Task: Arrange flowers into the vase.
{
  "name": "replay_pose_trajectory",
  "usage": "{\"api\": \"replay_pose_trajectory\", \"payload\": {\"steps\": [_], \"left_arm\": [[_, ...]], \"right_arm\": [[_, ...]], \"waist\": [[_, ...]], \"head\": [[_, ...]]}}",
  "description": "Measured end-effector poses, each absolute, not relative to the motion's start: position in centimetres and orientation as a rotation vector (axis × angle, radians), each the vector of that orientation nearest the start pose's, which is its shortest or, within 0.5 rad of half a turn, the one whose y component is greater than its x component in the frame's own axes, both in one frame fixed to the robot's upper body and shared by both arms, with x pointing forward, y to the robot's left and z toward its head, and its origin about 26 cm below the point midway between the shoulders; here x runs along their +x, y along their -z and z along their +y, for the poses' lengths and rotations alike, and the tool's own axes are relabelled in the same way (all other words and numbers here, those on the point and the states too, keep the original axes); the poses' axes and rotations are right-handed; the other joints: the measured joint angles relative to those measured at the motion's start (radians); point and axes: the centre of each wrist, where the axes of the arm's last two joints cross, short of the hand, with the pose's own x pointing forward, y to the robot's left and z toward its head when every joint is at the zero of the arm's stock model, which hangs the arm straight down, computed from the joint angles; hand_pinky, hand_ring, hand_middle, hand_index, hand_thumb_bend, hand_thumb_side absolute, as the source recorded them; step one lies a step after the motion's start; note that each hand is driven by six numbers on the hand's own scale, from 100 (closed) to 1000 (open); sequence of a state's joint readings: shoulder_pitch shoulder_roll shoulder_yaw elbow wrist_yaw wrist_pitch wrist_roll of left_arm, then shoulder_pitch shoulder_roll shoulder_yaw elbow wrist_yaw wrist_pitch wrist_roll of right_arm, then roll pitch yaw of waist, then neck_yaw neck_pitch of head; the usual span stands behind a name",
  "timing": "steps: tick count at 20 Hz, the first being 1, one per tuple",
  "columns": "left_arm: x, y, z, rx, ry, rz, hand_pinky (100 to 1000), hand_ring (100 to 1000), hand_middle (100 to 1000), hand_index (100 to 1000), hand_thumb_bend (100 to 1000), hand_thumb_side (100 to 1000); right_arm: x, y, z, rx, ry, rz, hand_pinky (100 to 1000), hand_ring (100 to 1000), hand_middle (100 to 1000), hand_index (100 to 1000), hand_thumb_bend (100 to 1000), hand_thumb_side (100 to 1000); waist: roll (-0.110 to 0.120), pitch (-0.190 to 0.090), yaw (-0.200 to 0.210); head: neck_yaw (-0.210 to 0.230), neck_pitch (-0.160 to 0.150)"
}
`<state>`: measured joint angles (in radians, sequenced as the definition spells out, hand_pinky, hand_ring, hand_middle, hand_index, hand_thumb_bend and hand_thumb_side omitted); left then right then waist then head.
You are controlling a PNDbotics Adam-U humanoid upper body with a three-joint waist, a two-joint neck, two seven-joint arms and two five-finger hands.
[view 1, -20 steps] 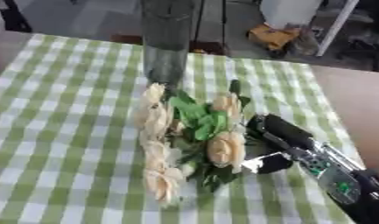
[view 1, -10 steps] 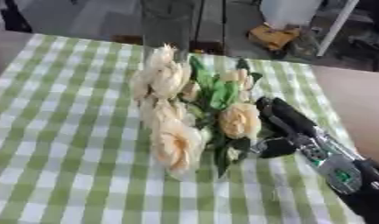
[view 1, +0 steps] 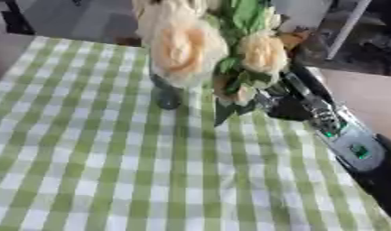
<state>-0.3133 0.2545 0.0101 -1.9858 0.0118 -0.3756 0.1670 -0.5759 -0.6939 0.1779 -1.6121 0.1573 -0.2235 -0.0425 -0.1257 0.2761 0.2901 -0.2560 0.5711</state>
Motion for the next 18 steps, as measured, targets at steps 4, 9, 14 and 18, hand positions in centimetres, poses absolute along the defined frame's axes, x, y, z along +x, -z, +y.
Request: {"api": "replay_pose_trajectory", "payload": {"steps": [4,9,14,18], "left_arm": [[30.3,-19.5,25.1,-0.131,-0.156,3.604,530,837,920,939,100,838],[30.3,-19.5,25.1,-0.132,-0.156,3.604,530,837,920,938,100,838],[30.3,-19.5,25.1,-0.132,-0.156,3.605,529,838,921,938,100,839],[30.3,-19.5,25.1,-0.132,-0.158,3.606,529,838,921,939,100,838]], "right_arm": [[37.0,-26.6,-29.3,-0.457,-0.793,-2.297,100,100,100,100,314,746],[36.7,-29.9,-28.4,-0.334,-0.635,-2.341,100,100,100,100,293,732],[36.6,-32.2,-27.3,-0.213,-0.479,-2.386,100,100,100,100,245,712],[36.6,-33.9,-26.1,-0.099,-0.35,-2.428,100,100,100,100,203,698]], "waist": [[0.0,-0.005,0.001],[0.0,-0.006,0.006],[0.0,-0.006,0.009],[0.0,-0.006,0.013]], "head": [[0.0,0.0],[-0.001,0.001],[-0.001,0.0],[-0.003,0.0]]}}
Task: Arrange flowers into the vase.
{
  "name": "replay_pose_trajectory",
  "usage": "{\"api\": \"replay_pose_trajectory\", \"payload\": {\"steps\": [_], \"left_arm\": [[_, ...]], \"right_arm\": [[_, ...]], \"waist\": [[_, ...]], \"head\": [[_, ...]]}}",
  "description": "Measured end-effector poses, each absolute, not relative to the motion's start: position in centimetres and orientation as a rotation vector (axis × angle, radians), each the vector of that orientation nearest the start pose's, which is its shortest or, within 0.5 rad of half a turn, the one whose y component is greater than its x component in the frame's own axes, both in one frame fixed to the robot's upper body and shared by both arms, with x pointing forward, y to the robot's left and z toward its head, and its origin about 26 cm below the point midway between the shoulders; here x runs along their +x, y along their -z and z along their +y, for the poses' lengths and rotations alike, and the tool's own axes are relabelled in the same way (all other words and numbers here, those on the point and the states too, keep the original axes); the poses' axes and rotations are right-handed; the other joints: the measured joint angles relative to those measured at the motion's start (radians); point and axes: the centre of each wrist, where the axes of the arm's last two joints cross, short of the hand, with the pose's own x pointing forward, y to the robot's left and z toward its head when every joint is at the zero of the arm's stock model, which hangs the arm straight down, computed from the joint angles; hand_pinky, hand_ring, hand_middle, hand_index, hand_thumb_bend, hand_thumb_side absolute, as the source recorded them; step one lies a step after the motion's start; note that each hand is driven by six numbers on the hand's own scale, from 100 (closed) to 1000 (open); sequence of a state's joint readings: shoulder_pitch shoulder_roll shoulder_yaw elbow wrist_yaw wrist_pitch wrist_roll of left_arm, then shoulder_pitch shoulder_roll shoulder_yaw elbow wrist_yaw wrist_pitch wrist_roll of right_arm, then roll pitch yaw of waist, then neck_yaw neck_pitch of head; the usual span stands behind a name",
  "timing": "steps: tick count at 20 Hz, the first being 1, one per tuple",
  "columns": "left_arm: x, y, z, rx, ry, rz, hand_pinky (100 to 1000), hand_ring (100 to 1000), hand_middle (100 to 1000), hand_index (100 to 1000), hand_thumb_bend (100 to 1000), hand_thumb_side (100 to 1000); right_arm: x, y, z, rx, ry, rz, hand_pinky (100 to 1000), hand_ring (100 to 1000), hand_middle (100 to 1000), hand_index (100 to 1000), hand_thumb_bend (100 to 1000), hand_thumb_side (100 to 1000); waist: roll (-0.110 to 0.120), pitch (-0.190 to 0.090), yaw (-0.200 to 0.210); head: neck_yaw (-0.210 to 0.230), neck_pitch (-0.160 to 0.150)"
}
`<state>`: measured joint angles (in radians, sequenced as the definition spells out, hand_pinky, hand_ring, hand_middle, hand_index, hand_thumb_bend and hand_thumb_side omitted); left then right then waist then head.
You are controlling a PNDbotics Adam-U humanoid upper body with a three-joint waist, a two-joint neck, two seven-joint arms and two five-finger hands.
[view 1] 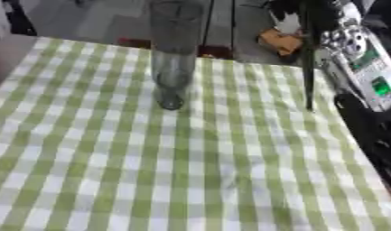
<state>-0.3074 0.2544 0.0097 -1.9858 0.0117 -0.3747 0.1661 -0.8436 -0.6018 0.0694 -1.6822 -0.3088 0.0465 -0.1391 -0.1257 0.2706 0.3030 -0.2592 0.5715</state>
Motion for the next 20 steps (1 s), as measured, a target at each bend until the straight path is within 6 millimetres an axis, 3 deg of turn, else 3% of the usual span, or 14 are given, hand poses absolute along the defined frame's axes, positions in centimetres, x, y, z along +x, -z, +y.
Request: {"api": "replay_pose_trajectory", "payload": {"steps": [9,20], "left_arm": [[30.3,-19.4,24.9,-0.116,-0.169,3.614,529,839,921,939,100,837],[30.3,-19.3,24.7,-0.087,-0.182,3.623,527,839,922,938,100,838]], "right_arm": [[37.1,-37.4,-23.0,0.152,-0.109,-2.536,100,100,100,100,123,698],[38.7,-41.1,-21.0,0.261,0.118,-2.704,100,100,100,100,100,725]], "waist": [[0.001,-0.007,0.016],[-0.006,-0.008,0.037]], "head": [[-0.008,-0.002],[-0.016,-0.029]]}}
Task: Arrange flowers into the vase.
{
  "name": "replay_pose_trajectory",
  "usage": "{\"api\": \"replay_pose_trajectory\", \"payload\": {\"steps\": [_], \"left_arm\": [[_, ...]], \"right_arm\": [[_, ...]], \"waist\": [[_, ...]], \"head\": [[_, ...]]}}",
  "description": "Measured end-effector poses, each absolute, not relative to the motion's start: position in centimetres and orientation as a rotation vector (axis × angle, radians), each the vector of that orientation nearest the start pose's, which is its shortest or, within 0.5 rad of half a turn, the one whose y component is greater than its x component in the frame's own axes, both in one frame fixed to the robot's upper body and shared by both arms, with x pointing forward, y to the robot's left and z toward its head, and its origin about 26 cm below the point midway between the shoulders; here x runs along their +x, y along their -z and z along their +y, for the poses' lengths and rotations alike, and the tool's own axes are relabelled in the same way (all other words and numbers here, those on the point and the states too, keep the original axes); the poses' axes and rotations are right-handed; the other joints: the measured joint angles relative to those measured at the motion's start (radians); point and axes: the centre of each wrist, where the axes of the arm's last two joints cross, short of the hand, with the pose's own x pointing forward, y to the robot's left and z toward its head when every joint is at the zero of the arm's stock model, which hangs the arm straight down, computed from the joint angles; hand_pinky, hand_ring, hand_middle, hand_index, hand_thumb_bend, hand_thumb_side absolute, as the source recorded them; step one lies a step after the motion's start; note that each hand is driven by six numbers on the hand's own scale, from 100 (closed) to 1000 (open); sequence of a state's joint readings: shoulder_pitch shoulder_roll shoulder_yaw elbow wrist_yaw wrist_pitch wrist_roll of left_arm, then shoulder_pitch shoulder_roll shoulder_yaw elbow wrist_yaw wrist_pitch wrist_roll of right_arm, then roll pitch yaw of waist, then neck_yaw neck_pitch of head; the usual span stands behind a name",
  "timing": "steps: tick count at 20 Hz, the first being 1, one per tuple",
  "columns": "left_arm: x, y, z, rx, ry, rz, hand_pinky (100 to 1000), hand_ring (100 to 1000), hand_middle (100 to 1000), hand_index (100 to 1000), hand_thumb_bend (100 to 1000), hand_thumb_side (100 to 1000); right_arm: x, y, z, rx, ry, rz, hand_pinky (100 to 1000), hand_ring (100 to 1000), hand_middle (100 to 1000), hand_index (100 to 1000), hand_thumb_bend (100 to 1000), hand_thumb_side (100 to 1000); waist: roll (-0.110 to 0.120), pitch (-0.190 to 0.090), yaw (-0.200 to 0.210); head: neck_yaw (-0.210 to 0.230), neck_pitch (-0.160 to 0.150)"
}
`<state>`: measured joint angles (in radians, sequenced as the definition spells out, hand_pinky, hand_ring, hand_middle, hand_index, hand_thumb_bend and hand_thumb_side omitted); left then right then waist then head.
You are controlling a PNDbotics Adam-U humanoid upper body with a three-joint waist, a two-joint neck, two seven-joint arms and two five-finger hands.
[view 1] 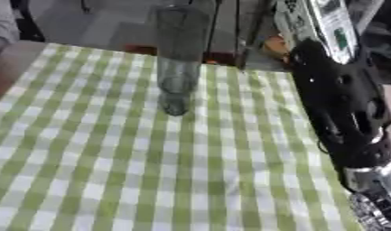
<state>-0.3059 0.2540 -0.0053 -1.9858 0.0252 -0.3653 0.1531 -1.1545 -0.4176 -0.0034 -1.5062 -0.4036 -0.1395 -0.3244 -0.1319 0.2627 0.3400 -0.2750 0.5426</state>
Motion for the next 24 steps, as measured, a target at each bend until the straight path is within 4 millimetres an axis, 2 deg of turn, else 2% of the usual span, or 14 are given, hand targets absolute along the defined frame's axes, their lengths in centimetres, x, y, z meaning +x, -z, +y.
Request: {"api": "replay_pose_trajectory", "payload": {"steps": [11,15,24], "left_arm": [[30.3,-19.3,24.6,-0.078,-0.198,3.624,524,839,923,938,100,835],[30.3,-19.3,24.5,-0.071,-0.203,3.623,523,839,924,938,100,834],[30.4,-19.6,24.4,-0.052,-0.213,3.613,520,840,925,938,100,834]], "right_arm": [[38.9,-44.3,-19.8,-0.383,-0.36,3.418,100,100,100,100,100,718],[39.1,-45.1,-19.6,-0.372,-0.45,3.384,100,100,100,100,100,716],[39.1,-46.0,-19.1,-0.368,-0.596,3.276,100,100,100,100,100,722]], "waist": [[-0.003,0.001,0.013],[-0.005,0.004,0.024],[-0.011,0.034,0.049]], "head": [[0.001,-0.061],[-0.001,-0.069],[-0.021,-0.087]]}}
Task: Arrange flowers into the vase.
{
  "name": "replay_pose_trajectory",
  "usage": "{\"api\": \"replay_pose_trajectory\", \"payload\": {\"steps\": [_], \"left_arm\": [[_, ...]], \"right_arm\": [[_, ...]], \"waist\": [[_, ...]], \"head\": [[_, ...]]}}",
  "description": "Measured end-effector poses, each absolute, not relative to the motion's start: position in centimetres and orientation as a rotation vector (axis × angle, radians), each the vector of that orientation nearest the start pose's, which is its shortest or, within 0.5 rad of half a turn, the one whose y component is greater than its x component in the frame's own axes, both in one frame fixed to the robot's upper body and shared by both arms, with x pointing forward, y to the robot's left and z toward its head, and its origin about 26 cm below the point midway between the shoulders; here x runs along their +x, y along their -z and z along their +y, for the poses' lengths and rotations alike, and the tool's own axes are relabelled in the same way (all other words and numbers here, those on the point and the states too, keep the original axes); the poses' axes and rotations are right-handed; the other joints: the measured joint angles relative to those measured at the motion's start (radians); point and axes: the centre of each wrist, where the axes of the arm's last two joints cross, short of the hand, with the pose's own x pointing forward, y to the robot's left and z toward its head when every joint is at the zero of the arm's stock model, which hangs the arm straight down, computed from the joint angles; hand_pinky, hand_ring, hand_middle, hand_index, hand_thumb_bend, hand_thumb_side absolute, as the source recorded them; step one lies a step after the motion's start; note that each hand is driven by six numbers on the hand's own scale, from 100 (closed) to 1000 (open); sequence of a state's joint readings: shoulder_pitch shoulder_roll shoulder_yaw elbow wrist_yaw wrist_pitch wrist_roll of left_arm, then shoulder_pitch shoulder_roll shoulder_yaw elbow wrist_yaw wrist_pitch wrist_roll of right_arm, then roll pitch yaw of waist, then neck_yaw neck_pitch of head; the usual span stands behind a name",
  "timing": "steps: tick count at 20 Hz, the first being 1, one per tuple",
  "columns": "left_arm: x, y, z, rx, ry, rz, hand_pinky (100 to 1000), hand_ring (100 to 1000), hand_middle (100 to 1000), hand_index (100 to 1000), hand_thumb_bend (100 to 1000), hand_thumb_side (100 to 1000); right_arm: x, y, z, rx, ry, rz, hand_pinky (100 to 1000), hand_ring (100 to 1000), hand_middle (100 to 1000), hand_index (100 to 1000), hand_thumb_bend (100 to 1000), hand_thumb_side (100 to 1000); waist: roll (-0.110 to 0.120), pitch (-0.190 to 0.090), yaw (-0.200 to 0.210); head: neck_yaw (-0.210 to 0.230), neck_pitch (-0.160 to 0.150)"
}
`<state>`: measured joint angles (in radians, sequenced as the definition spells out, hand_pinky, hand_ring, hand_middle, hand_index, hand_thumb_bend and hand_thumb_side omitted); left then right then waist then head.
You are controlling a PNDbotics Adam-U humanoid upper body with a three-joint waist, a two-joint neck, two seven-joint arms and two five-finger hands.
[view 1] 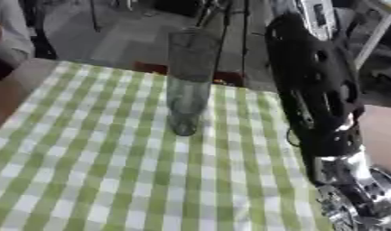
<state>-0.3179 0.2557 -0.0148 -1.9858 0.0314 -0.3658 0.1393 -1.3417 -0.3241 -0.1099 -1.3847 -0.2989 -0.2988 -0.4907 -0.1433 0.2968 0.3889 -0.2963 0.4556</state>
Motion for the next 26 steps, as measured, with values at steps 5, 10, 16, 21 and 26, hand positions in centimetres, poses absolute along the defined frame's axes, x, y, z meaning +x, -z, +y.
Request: {"api": "replay_pose_trajectory", "payload": {"steps": [5,10,16,21,26], "left_arm": [[30.4,-19.8,24.3,-0.04,-0.218,3.607,518,840,926,938,100,833],[30.4,-19.8,24.2,-0.032,-0.226,3.605,517,840,927,937,100,834],[30.4,-19.9,24.2,-0.035,-0.239,3.6,516,840,927,937,100,831],[30.5,-20.0,24.1,-0.027,-0.249,3.594,514,841,928,937,100,832],[30.5,-20.0,24.0,-0.02,-0.257,3.591,512,842,929,937,100,833]], "right_arm": [[39.6,-46.2,-19.4,-0.334,-0.627,3.257,100,100,100,100,100,716],[40.5,-46.4,-19.7,-0.282,-0.643,3.257,100,100,100,100,100,722],[41.3,-46.3,-19.9,-0.272,-0.65,3.254,100,100,100,100,100,729],[41.7,-46.3,-20.1,-0.258,-0.625,3.243,100,100,100,100,100,735],[42.2,-45.9,-20.3,-0.243,-0.599,3.243,100,100,100,100,100,740]], "waist": [[-0.005,0.012,0.009],[-0.011,0.018,0.014],[-0.015,0.027,0.019],[-0.023,0.041,0.033],[-0.025,0.056,0.047]], "head": [[-0.009,-0.01],[-0.014,-0.027],[-0.018,-0.043],[-0.033,-0.062],[-0.051,-0.083]]}}
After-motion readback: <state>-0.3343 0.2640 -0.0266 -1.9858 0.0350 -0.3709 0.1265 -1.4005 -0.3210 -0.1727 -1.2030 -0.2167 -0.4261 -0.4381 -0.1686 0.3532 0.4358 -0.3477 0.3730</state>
